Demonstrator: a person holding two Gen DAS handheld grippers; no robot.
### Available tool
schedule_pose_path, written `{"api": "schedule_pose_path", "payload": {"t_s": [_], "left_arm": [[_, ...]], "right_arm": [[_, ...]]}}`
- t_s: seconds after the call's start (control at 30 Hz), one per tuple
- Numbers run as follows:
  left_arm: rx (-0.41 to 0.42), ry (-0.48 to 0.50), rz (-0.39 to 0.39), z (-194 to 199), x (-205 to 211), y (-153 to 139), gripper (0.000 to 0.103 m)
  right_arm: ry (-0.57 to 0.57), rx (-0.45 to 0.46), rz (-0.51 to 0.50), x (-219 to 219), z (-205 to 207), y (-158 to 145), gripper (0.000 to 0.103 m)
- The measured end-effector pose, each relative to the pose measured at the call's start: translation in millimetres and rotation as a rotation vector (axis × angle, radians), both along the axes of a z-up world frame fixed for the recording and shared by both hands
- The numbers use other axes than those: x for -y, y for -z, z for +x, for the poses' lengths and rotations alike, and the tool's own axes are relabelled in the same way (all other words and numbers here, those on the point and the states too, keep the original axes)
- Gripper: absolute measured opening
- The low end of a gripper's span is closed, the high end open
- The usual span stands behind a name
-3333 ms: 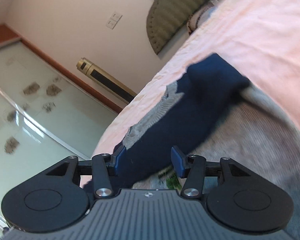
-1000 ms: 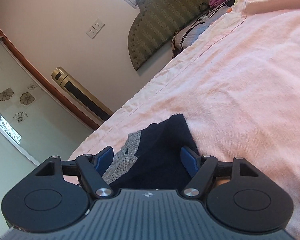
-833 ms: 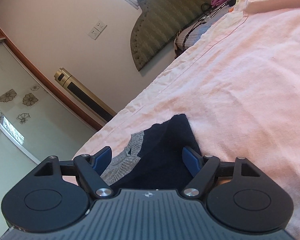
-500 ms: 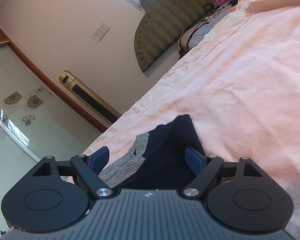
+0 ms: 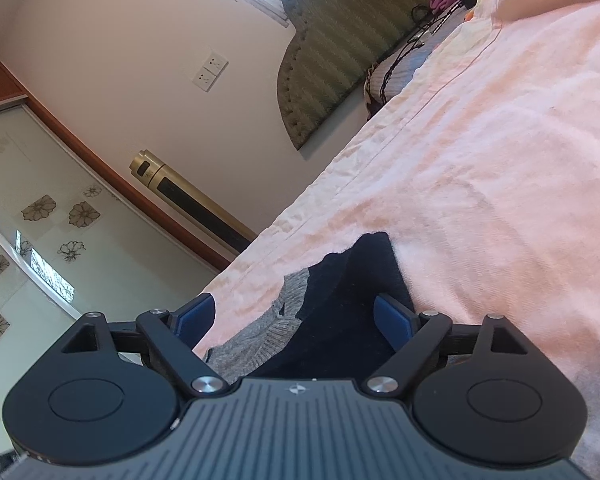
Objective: Fold small clothes
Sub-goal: 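Fold the held sleeve across the body with the left tool and release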
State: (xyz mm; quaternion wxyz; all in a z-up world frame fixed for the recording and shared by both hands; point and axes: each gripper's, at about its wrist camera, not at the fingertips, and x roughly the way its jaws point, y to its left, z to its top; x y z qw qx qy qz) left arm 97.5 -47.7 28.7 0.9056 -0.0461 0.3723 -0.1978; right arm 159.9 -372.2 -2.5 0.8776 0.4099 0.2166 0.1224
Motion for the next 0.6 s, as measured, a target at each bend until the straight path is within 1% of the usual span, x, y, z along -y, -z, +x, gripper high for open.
{"api": "schedule_pose_path", "payload": {"t_s": [0.03,0.07,0.13,0.17,0.2,0.23,0.27,0.3,0.37,0.4,0.43,0.47,0.5,0.53,0.57,0.6], "left_arm": [[-0.018,0.003,0.027,-1.9,5.7,6.9,0.014],[0.002,-0.004,0.030,-8.3,5.8,8.6,0.017],[0.045,-0.018,0.009,-19.7,-6.2,4.8,0.027],[0.050,-0.033,-0.016,-24.5,-16.8,0.0,0.040],[0.056,-0.057,-0.054,-31.9,-28.4,-2.4,0.060],[0.069,-0.087,-0.091,-33.4,-39.2,-1.7,0.069],[0.088,-0.112,-0.113,-45.5,-51.4,1.7,0.077],[0.101,-0.142,-0.127,-50.0,-59.1,5.9,0.077],[0.120,-0.205,-0.169,-58.1,-74.2,16.7,0.077],[0.111,-0.252,-0.202,-57.6,-80.7,23.3,0.077],[0.090,-0.276,-0.245,-55.9,-87.2,25.2,0.077],[0.094,-0.288,-0.269,-54.2,-90.8,25.2,0.079],[0.101,-0.312,-0.277,-53.2,-92.3,26.0,0.082],[0.098,-0.329,-0.276,-51.6,-92.7,26.4,0.082],[0.092,-0.330,-0.278,-49.8,-92.9,27.3,0.082],[0.093,-0.327,-0.282,-49.9,-93.4,27.6,0.083]], "right_arm": [[-0.001,0.001,0.003,0.4,-0.2,0.1,0.086],[-0.003,0.002,0.006,0.5,-0.4,0.1,0.086],[-0.005,0.004,0.009,0.5,-0.4,0.0,0.086],[-0.007,0.005,0.009,0.3,-0.2,-0.1,0.086],[-0.009,0.005,0.008,0.0,0.1,-0.3,0.087],[-0.010,0.005,0.006,0.1,0.1,-0.2,0.087],[-0.011,0.002,0.000,-0.7,0.1,-0.6,0.087],[-0.011,-0.003,-0.011,-2.2,0.4,-1.5,0.087],[-0.026,-0.049,-0.081,-10.1,5.3,-8.0,0.088],[-0.033,-0.089,-0.130,-16.4,7.1,-15.4,0.088],[-0.037,-0.126,-0.165,-24.9,4.3,-25.7,0.088],[-0.071,-0.135,-0.153,-32.1,-0.3,-33.9,0.090],[-0.146,-0.132,-0.124,-40.6,-3.6,-40.8,0.089],[-0.215,-0.134,-0.114,-49.9,-5.0,-46.4,0.089],[-0.280,-0.150,-0.136,-63.3,-5.3,-51.5,0.087],[-0.331,-0.192,-0.164,-76.4,-2.2,-52.6,0.086]]}}
